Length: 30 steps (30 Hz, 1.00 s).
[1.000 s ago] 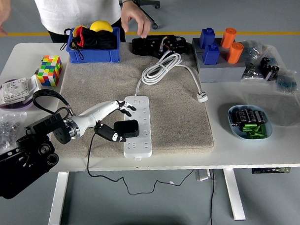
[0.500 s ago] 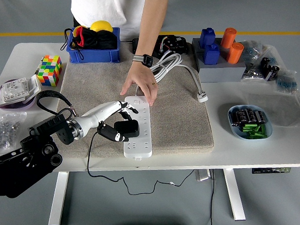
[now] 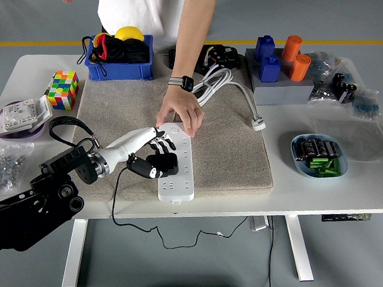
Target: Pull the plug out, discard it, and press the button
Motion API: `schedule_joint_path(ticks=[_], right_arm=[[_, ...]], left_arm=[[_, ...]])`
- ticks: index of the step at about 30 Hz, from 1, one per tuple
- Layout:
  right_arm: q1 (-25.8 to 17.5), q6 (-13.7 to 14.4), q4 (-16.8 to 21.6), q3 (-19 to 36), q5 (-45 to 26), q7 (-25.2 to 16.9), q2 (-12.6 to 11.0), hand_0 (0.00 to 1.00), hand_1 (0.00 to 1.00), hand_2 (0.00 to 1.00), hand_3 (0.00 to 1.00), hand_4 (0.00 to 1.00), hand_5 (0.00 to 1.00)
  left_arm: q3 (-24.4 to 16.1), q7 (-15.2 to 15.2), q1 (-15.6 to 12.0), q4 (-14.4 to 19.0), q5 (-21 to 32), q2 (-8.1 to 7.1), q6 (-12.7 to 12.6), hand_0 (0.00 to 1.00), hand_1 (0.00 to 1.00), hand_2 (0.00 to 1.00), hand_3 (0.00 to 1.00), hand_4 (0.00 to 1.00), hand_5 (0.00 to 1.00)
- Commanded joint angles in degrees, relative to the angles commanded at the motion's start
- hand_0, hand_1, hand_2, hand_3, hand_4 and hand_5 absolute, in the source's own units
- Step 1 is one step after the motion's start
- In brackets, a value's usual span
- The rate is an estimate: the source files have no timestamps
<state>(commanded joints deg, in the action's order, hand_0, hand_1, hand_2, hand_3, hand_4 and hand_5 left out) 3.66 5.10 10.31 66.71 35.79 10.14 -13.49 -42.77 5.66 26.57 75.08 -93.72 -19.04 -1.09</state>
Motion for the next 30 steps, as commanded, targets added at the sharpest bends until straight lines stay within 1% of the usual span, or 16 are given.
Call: schedule_joint_path(ticks=[3,4,9,10,15,16,20,21,22,27,28,30], right_arm=[[0.03,0.0,0.0,0.08,-0.01,-0.01,0.01,0.753,0.665,0.651,0.619,0.661,0.507],[0.03,-0.02,0.0,0.06,-0.04,-0.02,0.0,0.753,0.665,0.651,0.619,0.661,0.507],[0.05,-0.01,0.0,0.1,-0.03,-0.05,-0.04,0.753,0.665,0.651,0.619,0.661,0.507],[0.04,0.0,0.0,0.13,-0.01,-0.04,-0.04,0.753,0.665,0.651,0.619,0.661,0.506],[0.0,-0.01,0.0,0.13,-0.03,-0.05,0.01,0.753,0.665,0.651,0.619,0.661,0.506],[0.0,0.0,0.0,0.17,0.03,-0.03,0.02,0.753,0.665,0.651,0.619,0.661,0.509],[-0.02,0.0,0.0,0.12,0.0,-0.04,0.02,0.753,0.665,0.651,0.619,0.661,0.509],[0.0,0.0,0.0,0.17,0.0,-0.02,0.01,0.753,0.665,0.651,0.619,0.661,0.509],[0.02,0.02,0.0,0.25,0.05,0.0,0.01,0.753,0.664,0.651,0.619,0.661,0.507],[0.07,0.04,0.0,0.25,-0.08,-0.04,0.01,0.753,0.664,0.651,0.619,0.661,0.507],[0.07,0.03,0.0,0.24,-0.12,-0.06,0.01,0.753,0.664,0.651,0.619,0.661,0.507],[0.06,0.02,0.0,0.27,-0.09,-0.04,0.03,0.753,0.664,0.651,0.619,0.661,0.507]], left_arm=[[0.12,0.22,0.14,-0.3,0.26,0.07,0.01,0.399,0.323,0.386,0.557,0.79,0.002],[0.16,0.3,0.18,-0.43,0.33,0.1,0.08,0.366,0.287,0.36,0.544,0.726,0.002],[0.3,0.6,0.3,-0.74,0.56,0.21,0.37,0.366,0.287,0.36,0.544,0.726,0.002],[0.31,0.7,0.33,-0.73,0.64,0.24,0.5,0.347,0.272,0.341,0.538,0.704,0.002],[0.19,0.68,0.35,-0.63,0.97,0.26,0.77,0.347,0.272,0.341,0.538,0.704,0.002],[0.19,0.54,0.35,-0.58,0.99,0.23,0.71,0.345,0.251,0.311,0.509,0.698,0.002],[-0.19,-0.33,0.34,-0.16,1.12,0.09,0.14,0.345,0.251,0.311,0.509,0.698,0.002],[-0.48,-0.39,0.37,0.07,0.96,0.07,0.09,0.345,0.251,0.311,0.509,0.698,0.002],[-0.81,-0.42,0.4,0.31,0.82,0.01,0.08,0.34,0.238,0.297,0.487,0.692,0.002],[-2.53,-0.35,0.58,1.37,0.28,-0.29,0.2,0.34,0.238,0.297,0.487,0.692,0.002],[-2.92,-0.33,0.64,1.59,0.24,-0.37,0.23,0.323,0.229,0.291,0.475,0.685,0.002],[-3.34,-0.28,0.72,1.82,0.18,-0.46,0.33,0.323,0.229,0.291,0.475,0.685,0.002]])
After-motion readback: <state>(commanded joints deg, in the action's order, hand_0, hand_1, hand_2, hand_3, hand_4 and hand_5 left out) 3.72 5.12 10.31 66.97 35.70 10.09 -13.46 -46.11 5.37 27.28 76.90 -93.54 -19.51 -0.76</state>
